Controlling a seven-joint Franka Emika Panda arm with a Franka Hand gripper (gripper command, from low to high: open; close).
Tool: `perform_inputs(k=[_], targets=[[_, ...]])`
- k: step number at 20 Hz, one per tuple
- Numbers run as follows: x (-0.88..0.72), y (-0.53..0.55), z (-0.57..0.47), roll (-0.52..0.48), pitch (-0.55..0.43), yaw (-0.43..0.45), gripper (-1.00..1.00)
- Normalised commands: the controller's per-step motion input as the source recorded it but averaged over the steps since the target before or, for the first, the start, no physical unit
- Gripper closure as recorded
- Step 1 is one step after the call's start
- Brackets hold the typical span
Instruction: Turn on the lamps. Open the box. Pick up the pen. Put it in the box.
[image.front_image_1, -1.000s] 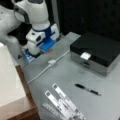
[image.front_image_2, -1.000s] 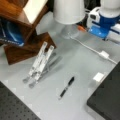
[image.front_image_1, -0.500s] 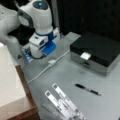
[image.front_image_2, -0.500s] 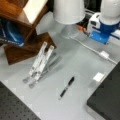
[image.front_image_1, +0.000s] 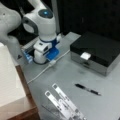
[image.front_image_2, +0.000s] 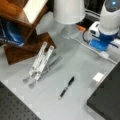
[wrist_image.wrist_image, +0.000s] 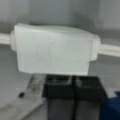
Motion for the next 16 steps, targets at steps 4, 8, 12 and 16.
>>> perform_inputs(k=[4,8,12,16], targets=[[-0.49,-0.11,-0.36,0.074,-0.384,-0.035,1.00],[-0.55,-0.11,-0.35,0.103,-0.387,-0.032,1.00],[-0.60,-0.14,-0.38,0.130,-0.406,-0.027,1.00],[-0.66,-0.15,-0.37,0.149,-0.419,-0.028,1.00]])
